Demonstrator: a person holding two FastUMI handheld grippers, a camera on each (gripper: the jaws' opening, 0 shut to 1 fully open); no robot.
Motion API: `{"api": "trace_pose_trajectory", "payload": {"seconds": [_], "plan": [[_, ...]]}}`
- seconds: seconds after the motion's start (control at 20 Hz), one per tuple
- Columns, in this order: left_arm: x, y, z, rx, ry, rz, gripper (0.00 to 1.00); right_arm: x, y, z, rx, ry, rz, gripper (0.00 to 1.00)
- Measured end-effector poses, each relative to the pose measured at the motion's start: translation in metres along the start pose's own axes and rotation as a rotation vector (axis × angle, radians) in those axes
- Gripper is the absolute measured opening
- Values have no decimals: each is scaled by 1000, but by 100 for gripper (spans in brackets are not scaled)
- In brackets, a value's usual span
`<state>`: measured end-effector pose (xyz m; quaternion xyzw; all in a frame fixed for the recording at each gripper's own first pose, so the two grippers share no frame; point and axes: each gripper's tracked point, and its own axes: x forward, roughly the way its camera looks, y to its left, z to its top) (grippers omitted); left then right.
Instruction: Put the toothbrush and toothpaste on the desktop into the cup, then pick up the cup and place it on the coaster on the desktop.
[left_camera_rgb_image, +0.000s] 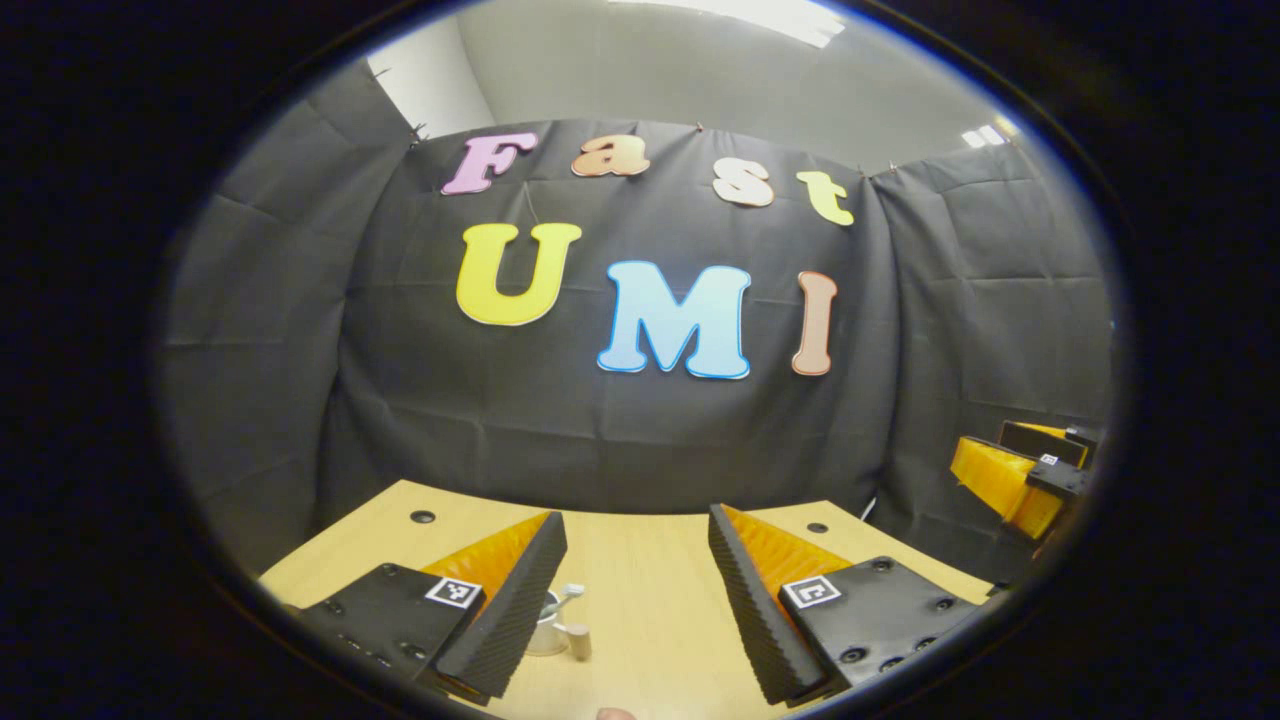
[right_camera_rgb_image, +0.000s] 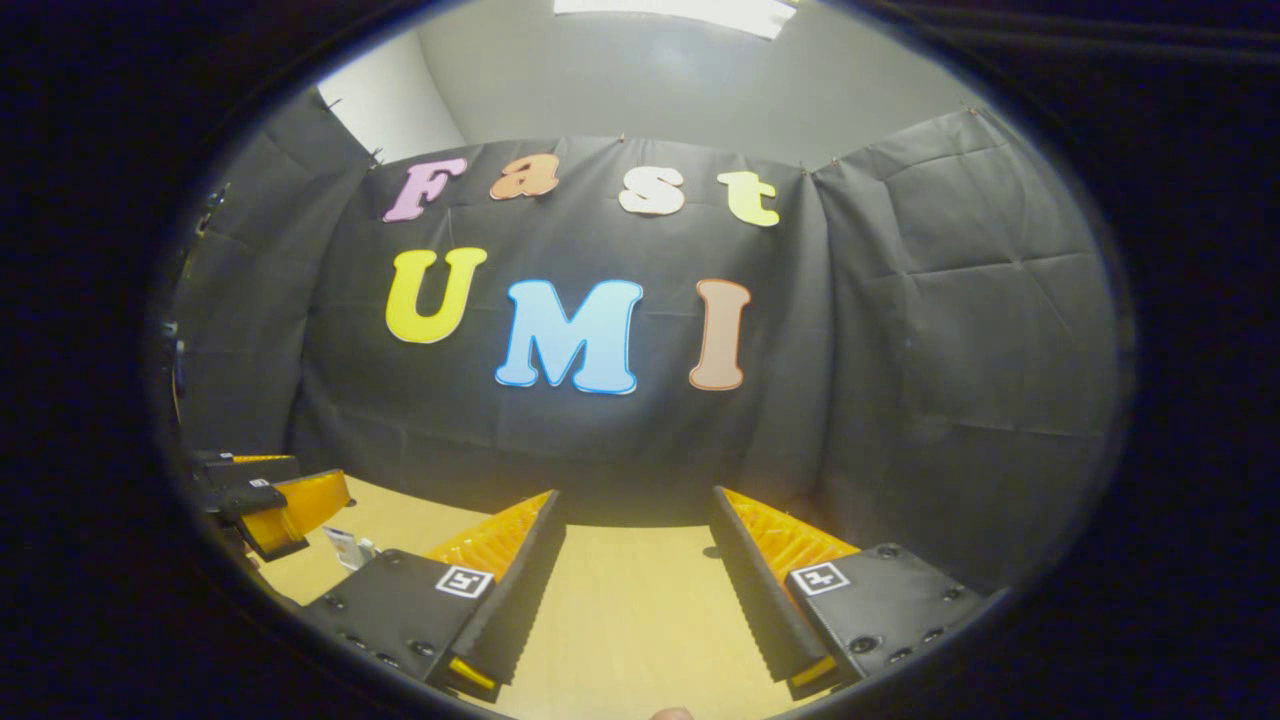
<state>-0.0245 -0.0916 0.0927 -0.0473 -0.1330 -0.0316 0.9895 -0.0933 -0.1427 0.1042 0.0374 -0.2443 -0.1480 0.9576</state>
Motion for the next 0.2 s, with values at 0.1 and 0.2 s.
{"api": "trace_pose_trajectory", "payload": {"seconds": [0.1,0.2], "plan": [[-3,-1,-2,7,-3,17,88,1,-4,0,17,0,13,98],[-4,-7,-3,6,-8,25,88,4,-13,-1,36,2,25,98]]}}
